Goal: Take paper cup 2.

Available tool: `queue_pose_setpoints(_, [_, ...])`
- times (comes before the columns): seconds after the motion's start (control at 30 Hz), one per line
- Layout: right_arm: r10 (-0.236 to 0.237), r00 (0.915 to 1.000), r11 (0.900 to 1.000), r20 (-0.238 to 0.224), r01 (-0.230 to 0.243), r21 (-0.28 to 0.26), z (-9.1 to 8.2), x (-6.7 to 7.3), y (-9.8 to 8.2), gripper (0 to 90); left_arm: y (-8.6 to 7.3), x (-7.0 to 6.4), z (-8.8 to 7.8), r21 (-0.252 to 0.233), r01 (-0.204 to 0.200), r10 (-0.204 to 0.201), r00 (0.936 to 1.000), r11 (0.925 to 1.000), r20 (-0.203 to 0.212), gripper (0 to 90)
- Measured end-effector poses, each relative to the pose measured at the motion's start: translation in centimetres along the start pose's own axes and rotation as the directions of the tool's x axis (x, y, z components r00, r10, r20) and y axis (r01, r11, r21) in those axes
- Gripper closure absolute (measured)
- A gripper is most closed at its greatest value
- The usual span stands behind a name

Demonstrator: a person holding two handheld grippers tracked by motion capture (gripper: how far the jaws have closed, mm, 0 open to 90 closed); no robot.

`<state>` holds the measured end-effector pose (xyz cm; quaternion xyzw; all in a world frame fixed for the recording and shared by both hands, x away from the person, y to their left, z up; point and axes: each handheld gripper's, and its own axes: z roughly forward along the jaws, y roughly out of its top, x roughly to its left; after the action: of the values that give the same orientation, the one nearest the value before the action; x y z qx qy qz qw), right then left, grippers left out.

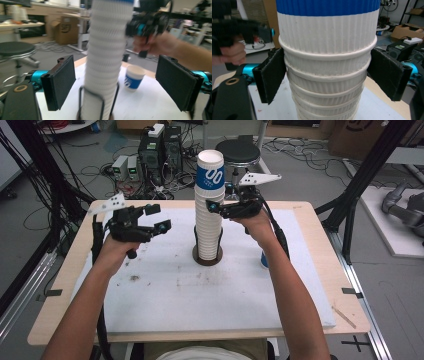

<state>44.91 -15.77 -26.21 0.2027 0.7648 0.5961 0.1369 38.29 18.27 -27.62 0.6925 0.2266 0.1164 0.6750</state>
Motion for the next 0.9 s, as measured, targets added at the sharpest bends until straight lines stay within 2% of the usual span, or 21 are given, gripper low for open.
queue_pose_setpoints(0.23, [-0.002, 1.0000, 1.000, 0.002, 0.002, 0.014, -0.1, 0.1, 0.1, 16.9, 4.6, 0.1, 3.1, -0.005, -0.033, 0.033, 0.9994, 0.9994, -0.001, 16.1])
queue_pose_setpoints(0.3, [-0.005, 1.0000, 1.000, 0.004, 0.005, 0.014, -0.1, 0.1, 0.2, 16.9, 5.7, 0.1, 3.9, -0.003, -0.031, 0.031, 0.9995, 0.9995, 0.006, 16.1])
queue_pose_setpoints(0.4, [-0.006, 1.0000, 1.000, 0.005, 0.006, 0.013, -0.1, 0.1, 0.2, 16.9, 6.9, -0.4, 5.1, 0.008, -0.065, 0.065, 0.9978, 0.9979, 0.014, 16.1])
queue_pose_setpoints(0.57, [-0.007, 1.0000, 1.000, 0.005, 0.007, 0.015, -0.1, 0.1, 0.2, 16.9, 8.3, -0.4, 6.6, 0.013, -0.090, 0.089, 0.9958, 0.9959, 0.022, 16.1])
queue_pose_setpoints(0.67, [-0.008, 1.0000, 1.000, 0.004, 0.008, 0.017, -0.1, 0.1, 0.2, 16.9, 8.8, -0.4, 7.5, 0.009, -0.089, 0.088, 0.9954, 0.9960, 0.037, 16.1])
queue_pose_setpoints(0.9, [-0.007, 1.0000, 1.000, 0.004, 0.007, 0.019, -0.1, 0.1, 0.2, 16.8, 9.4, -0.5, 9.9, 0.039, -0.099, 0.098, 0.9951, 0.9944, 0.015, 16.1])
